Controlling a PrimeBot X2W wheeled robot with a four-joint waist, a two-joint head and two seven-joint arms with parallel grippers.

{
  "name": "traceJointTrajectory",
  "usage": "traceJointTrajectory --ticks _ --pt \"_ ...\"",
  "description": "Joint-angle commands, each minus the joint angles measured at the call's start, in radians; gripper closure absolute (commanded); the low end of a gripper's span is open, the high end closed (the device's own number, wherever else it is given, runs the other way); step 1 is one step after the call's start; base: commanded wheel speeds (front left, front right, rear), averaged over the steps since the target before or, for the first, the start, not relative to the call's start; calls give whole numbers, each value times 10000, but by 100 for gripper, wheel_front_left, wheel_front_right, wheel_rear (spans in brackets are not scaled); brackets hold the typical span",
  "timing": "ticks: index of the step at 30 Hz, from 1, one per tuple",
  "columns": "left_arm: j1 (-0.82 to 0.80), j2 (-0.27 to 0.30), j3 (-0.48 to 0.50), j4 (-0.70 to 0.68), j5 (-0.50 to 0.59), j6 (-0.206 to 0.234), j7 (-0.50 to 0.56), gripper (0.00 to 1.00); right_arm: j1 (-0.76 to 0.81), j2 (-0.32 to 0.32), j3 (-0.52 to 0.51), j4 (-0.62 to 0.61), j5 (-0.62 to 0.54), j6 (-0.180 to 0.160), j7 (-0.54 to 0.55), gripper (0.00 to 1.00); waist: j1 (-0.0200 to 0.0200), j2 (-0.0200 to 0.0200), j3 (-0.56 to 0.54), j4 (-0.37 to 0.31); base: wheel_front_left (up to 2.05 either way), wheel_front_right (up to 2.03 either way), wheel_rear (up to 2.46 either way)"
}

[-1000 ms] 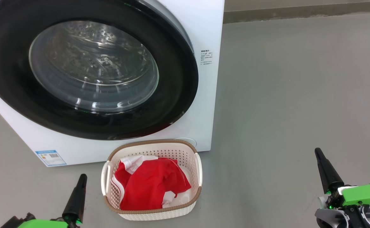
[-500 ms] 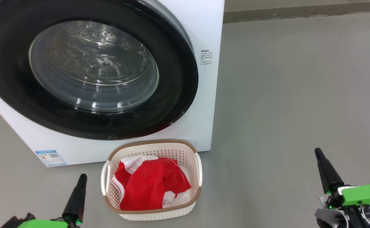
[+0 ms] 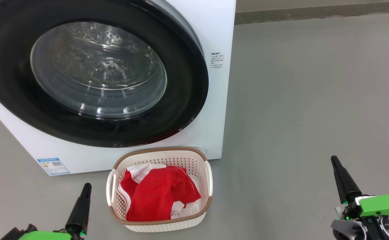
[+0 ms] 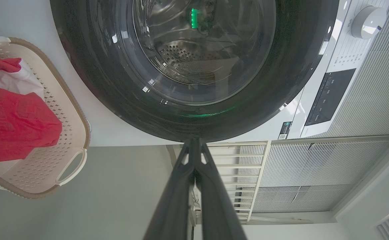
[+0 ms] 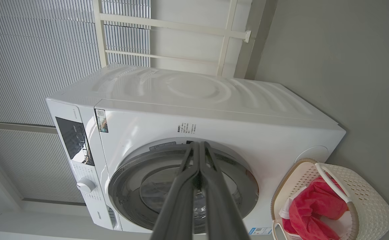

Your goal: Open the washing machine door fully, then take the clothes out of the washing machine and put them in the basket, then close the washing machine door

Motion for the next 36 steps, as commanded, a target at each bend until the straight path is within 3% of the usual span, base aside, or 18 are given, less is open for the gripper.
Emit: traceJointTrajectory --ticks 1,36 --pt "-393 102 350 -208 -70 -71 33 100 -429 -135 164 -295 1 6 60 100 0 0 0 0 0 0 0" --pt "-393 102 349 -209 -71 -71 32 100 -429 -135 165 -295 2 6 59 100 -1 0 0 0 0 0 0"
